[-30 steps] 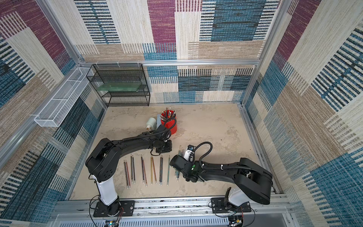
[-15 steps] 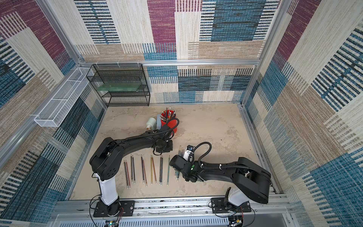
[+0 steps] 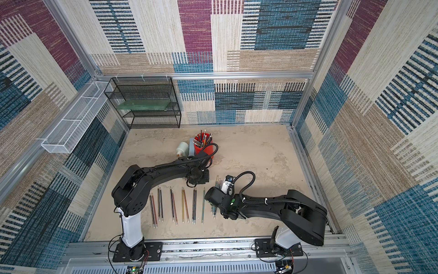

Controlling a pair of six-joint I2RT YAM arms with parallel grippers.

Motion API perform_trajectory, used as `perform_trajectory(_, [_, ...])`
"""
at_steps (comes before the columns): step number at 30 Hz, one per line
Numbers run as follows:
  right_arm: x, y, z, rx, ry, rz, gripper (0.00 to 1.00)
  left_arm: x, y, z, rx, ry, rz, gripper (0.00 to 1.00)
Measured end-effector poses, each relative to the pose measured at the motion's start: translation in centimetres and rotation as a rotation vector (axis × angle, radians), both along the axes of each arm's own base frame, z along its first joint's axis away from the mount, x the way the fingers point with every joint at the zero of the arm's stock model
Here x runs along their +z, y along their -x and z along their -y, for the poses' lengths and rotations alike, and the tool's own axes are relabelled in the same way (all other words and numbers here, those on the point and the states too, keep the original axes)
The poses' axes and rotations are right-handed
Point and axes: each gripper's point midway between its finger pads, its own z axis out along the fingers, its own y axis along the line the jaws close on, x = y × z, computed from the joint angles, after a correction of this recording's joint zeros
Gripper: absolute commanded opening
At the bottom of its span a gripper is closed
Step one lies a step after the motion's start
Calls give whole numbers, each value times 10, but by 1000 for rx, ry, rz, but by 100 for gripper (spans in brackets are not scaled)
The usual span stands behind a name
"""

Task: Remove the protective cover of the pencils
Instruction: Place the protective sleeve at the center of the board.

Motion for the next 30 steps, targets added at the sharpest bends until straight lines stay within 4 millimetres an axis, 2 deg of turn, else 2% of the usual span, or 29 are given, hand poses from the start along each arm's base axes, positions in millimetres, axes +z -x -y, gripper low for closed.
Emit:
perform_trajectory(15, [2,0,-3,15,-3,-1,34,-2,-3,4,-9,-2,1,21])
perform_trajectory(30, [17,-7,-16,35,-9,25,34,-1,-2,4,-23,-8,0,21])
